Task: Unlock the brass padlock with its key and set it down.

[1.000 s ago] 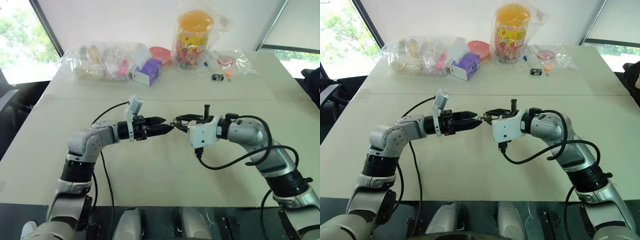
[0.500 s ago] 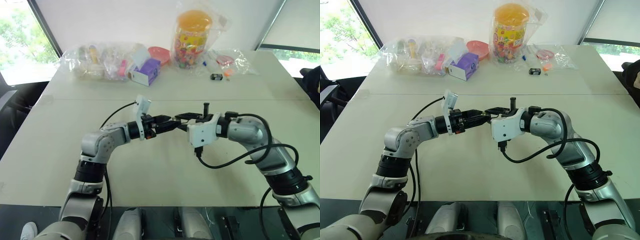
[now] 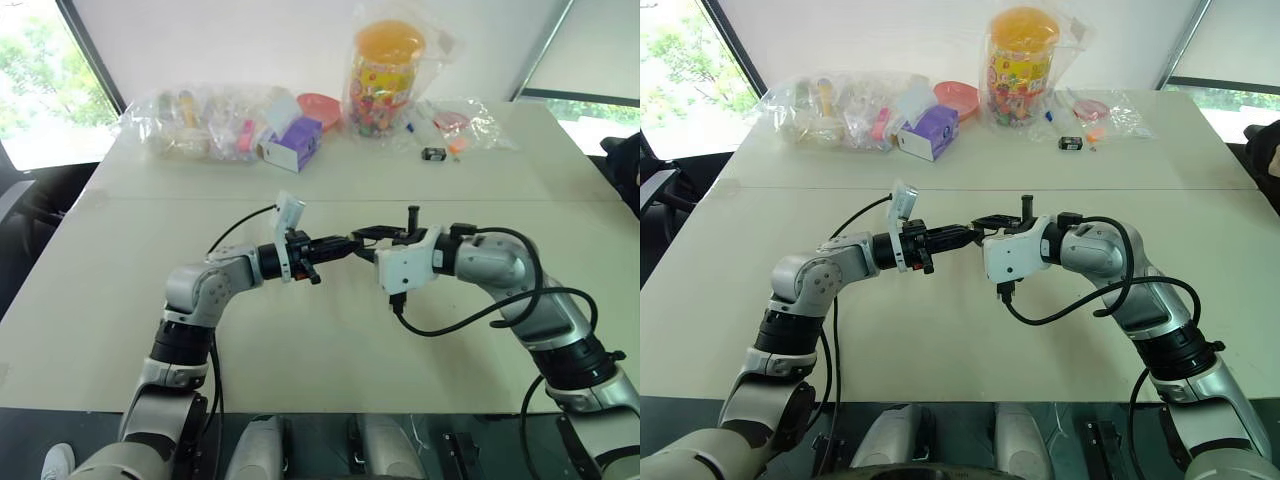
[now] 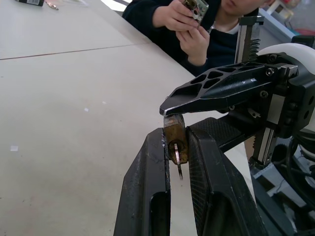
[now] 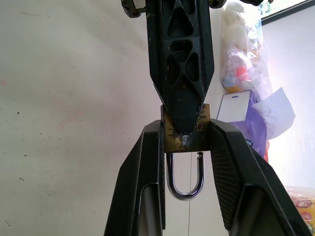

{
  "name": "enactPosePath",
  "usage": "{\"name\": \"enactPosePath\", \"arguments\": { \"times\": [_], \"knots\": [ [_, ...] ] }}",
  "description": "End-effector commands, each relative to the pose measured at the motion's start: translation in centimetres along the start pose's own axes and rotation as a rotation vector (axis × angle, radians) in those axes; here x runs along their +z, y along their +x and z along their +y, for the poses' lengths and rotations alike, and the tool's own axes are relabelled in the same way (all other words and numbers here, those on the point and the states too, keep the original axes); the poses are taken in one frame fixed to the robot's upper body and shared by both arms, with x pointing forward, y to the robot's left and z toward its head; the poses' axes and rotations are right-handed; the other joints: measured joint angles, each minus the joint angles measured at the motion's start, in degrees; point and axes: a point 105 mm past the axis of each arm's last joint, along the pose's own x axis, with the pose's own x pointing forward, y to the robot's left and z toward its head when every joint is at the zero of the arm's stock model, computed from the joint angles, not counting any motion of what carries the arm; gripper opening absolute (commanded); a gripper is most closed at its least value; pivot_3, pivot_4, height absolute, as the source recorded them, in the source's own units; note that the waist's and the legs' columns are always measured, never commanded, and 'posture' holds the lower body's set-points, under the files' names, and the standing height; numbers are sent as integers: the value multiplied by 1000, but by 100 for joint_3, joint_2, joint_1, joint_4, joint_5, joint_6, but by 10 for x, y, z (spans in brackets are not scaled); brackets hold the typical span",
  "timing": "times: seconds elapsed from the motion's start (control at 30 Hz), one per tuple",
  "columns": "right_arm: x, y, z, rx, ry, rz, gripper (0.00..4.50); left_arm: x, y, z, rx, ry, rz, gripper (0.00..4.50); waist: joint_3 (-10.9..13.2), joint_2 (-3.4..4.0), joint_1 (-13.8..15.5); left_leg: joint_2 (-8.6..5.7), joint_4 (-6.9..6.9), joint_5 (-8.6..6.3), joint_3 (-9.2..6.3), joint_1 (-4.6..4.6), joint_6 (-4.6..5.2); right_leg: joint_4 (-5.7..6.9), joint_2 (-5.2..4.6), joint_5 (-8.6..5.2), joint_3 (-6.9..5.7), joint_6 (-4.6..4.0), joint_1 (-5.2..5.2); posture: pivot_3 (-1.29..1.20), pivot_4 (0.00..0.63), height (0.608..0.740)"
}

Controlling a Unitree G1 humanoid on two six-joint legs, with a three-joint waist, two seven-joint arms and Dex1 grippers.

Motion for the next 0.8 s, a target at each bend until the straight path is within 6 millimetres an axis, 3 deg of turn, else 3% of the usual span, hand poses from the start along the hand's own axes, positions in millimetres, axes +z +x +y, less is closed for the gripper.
{"name": "enactPosePath", "arguments": {
  "times": [0.03,0.27,0.3,0.33,0.37,0.4,0.47,0.5,0.67,0.8],
  "knots": [
    [11,-3,-14,-38,-51,-31,696,4,0,-3,-7,26,11,24,0,0,1,0,0,0,0,0,0,0,0,0,0,0,0,0,150,735],
    [12,-6,-13,-24,29,-43,696,5,-2,-2,-18,49,21,24,0,0,4,0,0,0,0,0,0,0,0,0,0,0,0,0,150,735],
    [13,-6,-14,-24,38,-46,1739,6,-3,-2,-20,52,23,0,0,0,3,0,0,0,0,0,0,0,0,0,0,0,0,0,150,735],
    [13,-7,-14,-22,44,-45,2144,6,-4,-1,-21,54,25,0,0,0,2,0,0,0,0,0,0,0,0,0,0,0,0,0,150,735],
    [13,-7,-14,-19,52,-43,2830,7,-6,-1,-23,58,28,0,0,0,3,0,0,0,0,0,0,0,0,0,0,0,0,0,150,735],
    [12,-9,-14,-18,64,-40,3047,8,-7,0,-26,62,33,0,0,0,3,0,0,0,0,0,0,0,0,0,0,0,0,0,150,735],
    [9,-13,-14,-17,97,-30,4176,9,-11,1,-31,71,42,0,0,0,2,0,0,0,0,0,0,0,0,0,-1,0,0,0,150,735],
    [7,-16,-15,-19,119,-21,4469,9,-13,2,-31,74,47,0,0,0,3,0,0,0,0,0,0,0,0,0,-1,0,0,0,150,735],
    [2,-26,-20,-61,266,-27,4469,11,-20,5,-38,89,67,0,0,0,9,0,0,-1,0,-1,1,-1,-1,0,-1,0,0,0,150,735],
    [6,-24,-22,-102,376,-65,2569,10,-20,4,-59,93,83,0,0,0,0,1,0,-1,0,-1,1,-1,0,0,-1,0,0,0,150,735]
  ]
}}
